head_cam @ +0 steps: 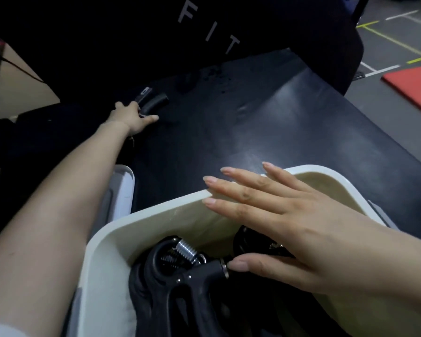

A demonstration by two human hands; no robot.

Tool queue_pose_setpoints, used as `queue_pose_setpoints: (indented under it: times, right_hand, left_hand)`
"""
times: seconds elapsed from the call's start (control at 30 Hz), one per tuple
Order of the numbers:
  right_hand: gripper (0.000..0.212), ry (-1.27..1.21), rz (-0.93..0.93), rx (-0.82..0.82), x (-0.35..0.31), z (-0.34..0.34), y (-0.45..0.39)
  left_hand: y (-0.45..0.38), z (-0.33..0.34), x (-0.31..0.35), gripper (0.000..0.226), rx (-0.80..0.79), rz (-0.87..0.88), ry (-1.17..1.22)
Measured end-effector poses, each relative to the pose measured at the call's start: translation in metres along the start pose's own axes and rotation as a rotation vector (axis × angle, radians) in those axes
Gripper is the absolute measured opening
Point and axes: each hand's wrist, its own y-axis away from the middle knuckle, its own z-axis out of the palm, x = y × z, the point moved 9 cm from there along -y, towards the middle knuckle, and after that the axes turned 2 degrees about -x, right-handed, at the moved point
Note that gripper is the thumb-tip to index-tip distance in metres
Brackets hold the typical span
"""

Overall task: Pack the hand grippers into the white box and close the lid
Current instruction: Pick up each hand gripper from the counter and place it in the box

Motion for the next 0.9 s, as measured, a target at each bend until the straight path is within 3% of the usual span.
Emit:
queue_pose_setpoints:
  times: [0.13, 0.43, 0.67, 0.9]
  right_hand:
    - [0.059, 0.005, -0.001, -0.002, 0.0, 0.001, -0.002]
    - [0.064, 0.001, -0.016, -0.011, -0.001, 0.0, -0.002]
    - [0.069, 0.019, -0.031, -0.037, -0.002, -0.002, 0.0]
    - [0.054, 0.077, -0.09, 0.085, -0.008, -0.011, 0.006]
  left_hand:
    - [0.011, 0.007, 0.004, 0.085, 0.038, 0.014, 0.009]
    - [0.073, -0.008, 0.029, 0.066, 0.076, 0.25, 0.002]
    - [0.141, -0.077, 0.059, 0.061, 0.19, 0.417, 0.002]
    - [0.232, -0.141, 0.079, 0.045, 0.29, 0.489, 0.156]
